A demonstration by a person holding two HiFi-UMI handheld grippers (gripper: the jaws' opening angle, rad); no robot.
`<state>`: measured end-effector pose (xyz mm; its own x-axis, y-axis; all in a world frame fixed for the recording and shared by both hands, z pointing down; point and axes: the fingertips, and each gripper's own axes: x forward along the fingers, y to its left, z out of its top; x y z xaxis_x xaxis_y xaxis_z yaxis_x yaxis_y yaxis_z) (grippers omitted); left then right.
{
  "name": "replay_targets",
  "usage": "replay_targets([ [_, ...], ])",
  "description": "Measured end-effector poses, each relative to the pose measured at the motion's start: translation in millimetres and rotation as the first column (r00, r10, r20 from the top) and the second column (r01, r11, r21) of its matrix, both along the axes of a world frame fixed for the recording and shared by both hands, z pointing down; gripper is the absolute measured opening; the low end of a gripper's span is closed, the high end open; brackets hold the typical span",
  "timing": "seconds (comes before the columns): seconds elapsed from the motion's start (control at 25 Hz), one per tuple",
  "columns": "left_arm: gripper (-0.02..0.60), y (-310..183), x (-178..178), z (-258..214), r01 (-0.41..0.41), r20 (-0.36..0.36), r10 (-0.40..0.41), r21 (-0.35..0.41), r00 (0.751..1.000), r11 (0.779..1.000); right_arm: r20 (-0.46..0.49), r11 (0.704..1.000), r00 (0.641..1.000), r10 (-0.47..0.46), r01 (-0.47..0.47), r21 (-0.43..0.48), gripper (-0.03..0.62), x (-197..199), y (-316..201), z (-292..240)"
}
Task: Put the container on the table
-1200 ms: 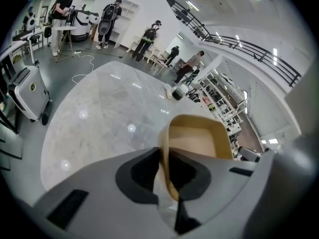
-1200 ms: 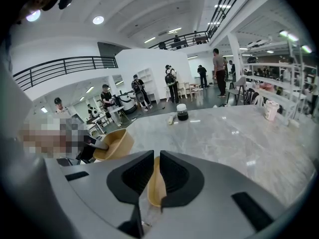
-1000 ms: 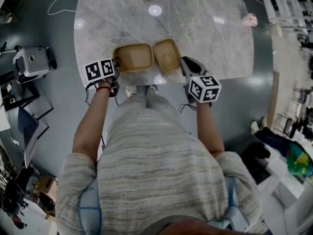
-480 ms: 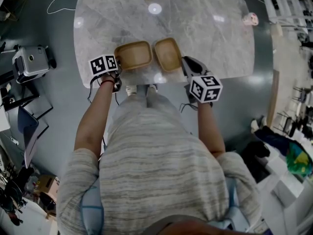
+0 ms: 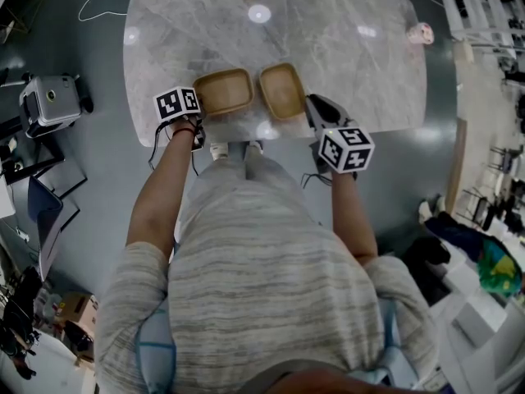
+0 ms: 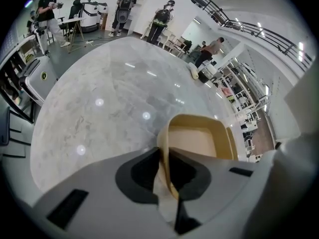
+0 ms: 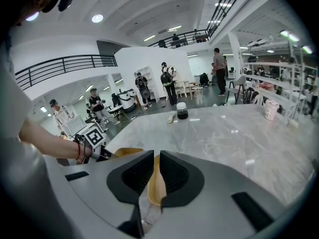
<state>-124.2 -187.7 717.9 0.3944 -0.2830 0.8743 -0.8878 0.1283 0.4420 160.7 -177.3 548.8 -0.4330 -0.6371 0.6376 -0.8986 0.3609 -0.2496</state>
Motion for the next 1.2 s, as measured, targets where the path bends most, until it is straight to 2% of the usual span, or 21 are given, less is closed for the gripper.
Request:
replay_targets([
  [0.48, 0.031, 2.5, -1.0, 9.1, -0.016, 0.044, 0.017, -0.023, 0.999, 1.0, -0.004, 1.0, 1.0, 0.007, -0.007, -0.006, 0.041, 1.4, 6.1, -1.0],
  [0.76, 0.031, 1.7, -0.2, 13.0, -0.025, 0.046, 0.026, -0.023, 0.999, 0.999, -0.004, 1.0, 1.0, 0.006, -0.006, -0.007, 0.041, -0.2, 6.6, -0.5],
  [0.96, 0.032, -0.4, 6.3, 13.3, -0.033, 0.001, 0.033, -0.029, 0.999, 0.999, -0.003, 1.0, 1.0, 0.006, -0.006, -0.011, 0.041, -0.3, 5.2, 0.5],
  [1.2, 0.032, -0.1, 7.1, 10.7, -0.038, -0.013, 0.038, -0.026, 0.999, 0.999, -0.004, 1.0, 1.0, 0.004, -0.004, -0.012, 0.041, -0.4, 4.9, 1.0],
])
